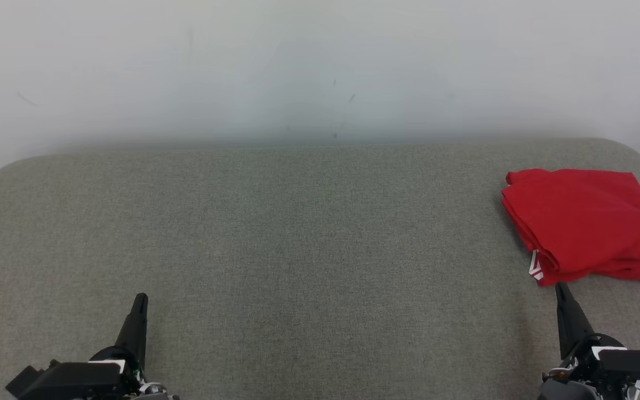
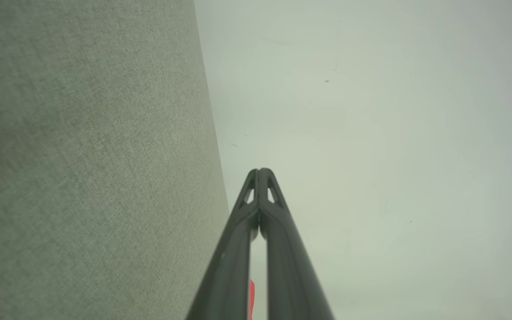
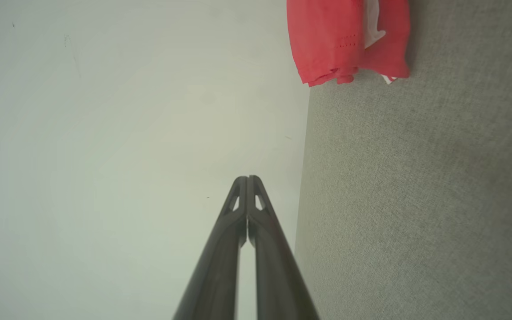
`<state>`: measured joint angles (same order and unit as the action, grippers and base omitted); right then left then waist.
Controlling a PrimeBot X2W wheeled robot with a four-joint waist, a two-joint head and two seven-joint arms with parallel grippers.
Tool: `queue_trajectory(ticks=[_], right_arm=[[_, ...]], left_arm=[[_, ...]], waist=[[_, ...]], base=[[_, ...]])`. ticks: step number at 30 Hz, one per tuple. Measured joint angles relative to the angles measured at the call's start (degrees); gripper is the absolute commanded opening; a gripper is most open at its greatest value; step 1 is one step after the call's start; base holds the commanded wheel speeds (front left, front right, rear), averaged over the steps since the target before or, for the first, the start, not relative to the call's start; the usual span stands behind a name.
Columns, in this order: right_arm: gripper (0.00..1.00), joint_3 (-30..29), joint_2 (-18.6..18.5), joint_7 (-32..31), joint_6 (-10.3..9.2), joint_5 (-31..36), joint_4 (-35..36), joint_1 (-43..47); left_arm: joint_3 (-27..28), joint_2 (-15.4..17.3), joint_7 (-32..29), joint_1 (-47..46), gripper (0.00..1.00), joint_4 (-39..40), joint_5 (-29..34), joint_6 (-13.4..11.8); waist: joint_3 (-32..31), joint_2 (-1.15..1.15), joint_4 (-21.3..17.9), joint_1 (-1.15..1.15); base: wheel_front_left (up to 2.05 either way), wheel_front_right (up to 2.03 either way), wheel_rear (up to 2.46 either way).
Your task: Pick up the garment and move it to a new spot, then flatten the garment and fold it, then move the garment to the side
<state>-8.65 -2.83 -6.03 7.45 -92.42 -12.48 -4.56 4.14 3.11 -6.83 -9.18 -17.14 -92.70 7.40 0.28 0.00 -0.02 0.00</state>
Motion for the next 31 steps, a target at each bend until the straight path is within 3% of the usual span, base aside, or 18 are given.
queue_trajectory(ticks=[31], right_arm=[[0.0, 0.0, 0.0, 0.0, 0.0, 0.0, 0.0, 0.0]], left_arm=[[0.1, -0.1, -0.1, 0.0, 0.0, 0.0, 0.1, 0.0]], waist=[[0.0, 0.0, 0.0, 0.0]], base=[[0.0, 0.0, 0.0]])
